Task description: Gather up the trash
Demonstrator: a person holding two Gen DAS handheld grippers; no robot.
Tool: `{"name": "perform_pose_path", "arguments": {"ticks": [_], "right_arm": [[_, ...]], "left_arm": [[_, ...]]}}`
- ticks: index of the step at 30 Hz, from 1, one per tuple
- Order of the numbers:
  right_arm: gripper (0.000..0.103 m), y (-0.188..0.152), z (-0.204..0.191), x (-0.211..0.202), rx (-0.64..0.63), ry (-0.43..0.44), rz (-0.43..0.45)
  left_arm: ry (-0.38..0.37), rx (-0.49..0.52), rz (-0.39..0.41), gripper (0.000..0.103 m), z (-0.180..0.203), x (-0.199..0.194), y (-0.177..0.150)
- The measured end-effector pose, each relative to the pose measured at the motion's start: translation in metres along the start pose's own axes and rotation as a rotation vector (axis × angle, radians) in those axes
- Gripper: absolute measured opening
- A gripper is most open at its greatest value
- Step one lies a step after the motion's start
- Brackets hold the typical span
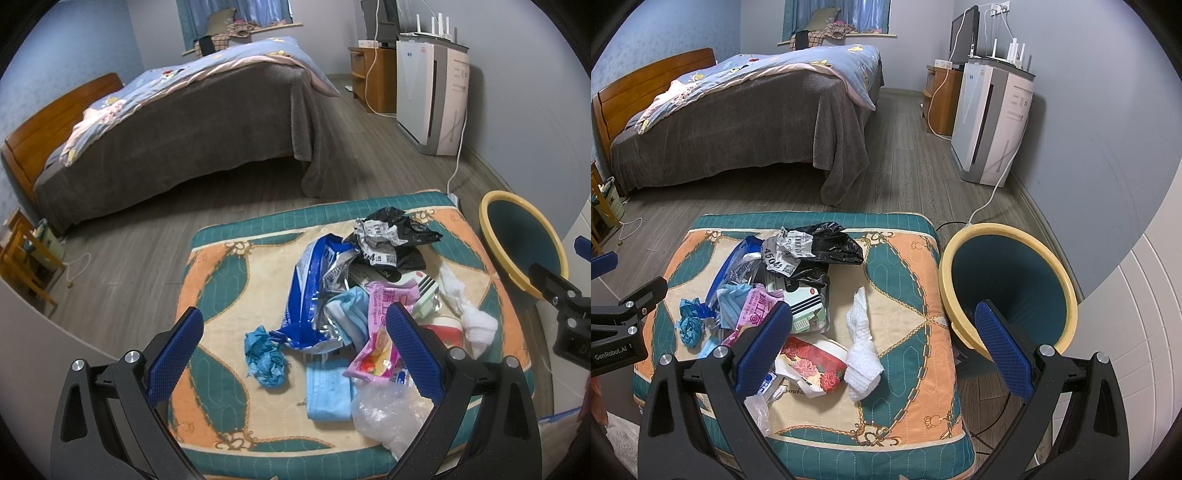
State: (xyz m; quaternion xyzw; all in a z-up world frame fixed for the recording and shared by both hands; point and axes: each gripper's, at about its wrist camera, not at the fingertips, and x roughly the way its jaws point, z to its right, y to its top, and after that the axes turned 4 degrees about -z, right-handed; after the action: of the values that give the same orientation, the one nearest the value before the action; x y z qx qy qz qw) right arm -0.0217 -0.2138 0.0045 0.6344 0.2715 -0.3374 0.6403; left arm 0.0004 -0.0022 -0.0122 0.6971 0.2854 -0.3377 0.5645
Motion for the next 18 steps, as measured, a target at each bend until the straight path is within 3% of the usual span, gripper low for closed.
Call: {"name": "perform_pose_path", "arguments": {"ticks": [8, 12, 14, 18], "right_arm": [[0.097, -0.005, 0.009, 0.004, 0.033, 0.012, -0.026], [0.097, -0.005, 0.018, 0.016, 0.056, 0.015, -0.041], [0.097, -0.005, 0.022, 0.029, 0.050, 0.005, -0.100], [0.097, -0.005, 0.035, 0.047, 0.102, 0.035, -0.176]], "left_arm": [[-0.032, 0.002, 0.029, 0.098, -0.005, -0.005, 0.003], [-0.020, 0.015, 0.113, 0.098, -0.014, -0.008, 0.019], [-0.009, 0.026, 0.140, 0.098, -0.021, -0.003, 0.027], [-0.046, -0.018, 0.024, 0.098, -0.035, 0.035, 0.036]]}}
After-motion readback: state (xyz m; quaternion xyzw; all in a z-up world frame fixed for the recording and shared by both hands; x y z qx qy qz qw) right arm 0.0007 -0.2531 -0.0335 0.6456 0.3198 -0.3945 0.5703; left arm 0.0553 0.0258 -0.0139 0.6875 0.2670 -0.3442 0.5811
